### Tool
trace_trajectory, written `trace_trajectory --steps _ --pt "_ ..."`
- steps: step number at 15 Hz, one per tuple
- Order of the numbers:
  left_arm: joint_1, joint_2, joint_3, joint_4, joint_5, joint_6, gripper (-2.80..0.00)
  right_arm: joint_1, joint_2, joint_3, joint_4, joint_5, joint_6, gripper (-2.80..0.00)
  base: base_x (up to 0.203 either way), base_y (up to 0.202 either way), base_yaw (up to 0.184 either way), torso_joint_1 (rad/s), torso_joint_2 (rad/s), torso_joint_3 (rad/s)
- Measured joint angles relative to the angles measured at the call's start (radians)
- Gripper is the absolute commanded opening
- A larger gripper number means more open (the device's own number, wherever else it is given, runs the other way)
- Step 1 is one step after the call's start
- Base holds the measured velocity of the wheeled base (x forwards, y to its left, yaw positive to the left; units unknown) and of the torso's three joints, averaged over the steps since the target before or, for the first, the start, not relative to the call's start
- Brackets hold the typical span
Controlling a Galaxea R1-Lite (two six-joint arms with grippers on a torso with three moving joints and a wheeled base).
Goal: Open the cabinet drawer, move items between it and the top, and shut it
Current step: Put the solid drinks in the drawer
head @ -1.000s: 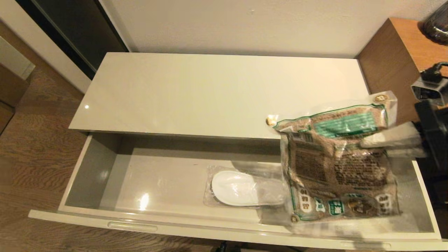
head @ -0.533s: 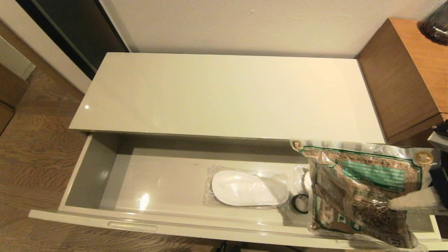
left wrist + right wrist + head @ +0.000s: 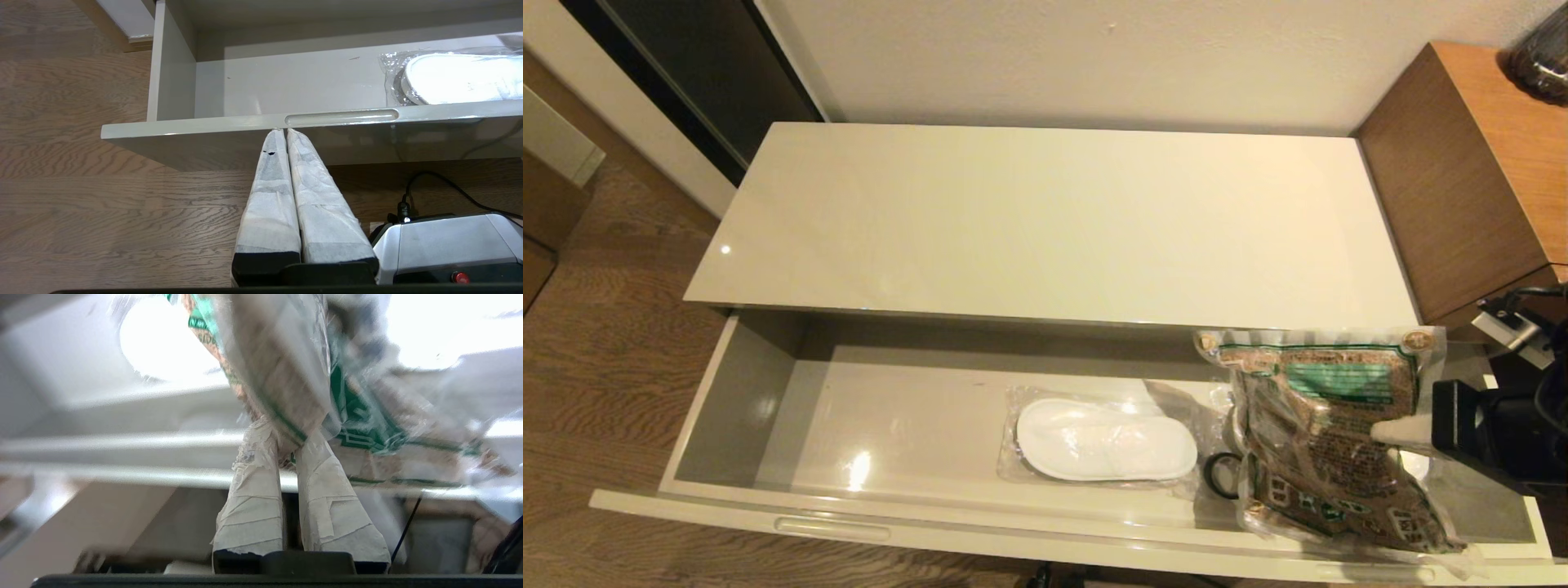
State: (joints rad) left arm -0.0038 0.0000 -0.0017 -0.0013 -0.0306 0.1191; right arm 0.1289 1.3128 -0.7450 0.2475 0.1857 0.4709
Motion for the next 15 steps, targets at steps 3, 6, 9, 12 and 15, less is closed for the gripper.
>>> trace_trajectory --steps 3,6,9,12,15 --pt "0.001 0.0 0.0 0.0 0.0 0.0 -2.8 0.006 0.01 0.053 -0.029 -0.066 -0.014 -2.8 0.0 0.0 0.0 0.0 0.0 0.0" --pt "0.001 0.0 0.0 0.0 0.0 0.0 -2.8 0.017 0.044 0.109 -0.119 -0.141 -0.05 0.0 0.0 0.0 0.0 0.0 0.0 0.0" --pt "0.001 0.0 0.0 0.0 0.0 0.0 -2.8 0.065 0.065 0.125 -0.136 -0.154 -0.053 0.0 0.0 0.0 0.0 0.0 0.0 0.0" --pt "0.001 0.0 0.0 0.0 0.0 0.0 -2.8 0.153 0.068 0.152 -0.141 -0.214 -0.077 0.0 0.0 0.0 0.0 0.0 0.0 0.0" --pt "0.0 0.0 0.0 0.0 0.0 0.0 -2.8 0.224 0.049 0.171 -0.159 -0.347 -0.129 0.0 0.0 0.0 0.0 0.0 0.0 0.0"
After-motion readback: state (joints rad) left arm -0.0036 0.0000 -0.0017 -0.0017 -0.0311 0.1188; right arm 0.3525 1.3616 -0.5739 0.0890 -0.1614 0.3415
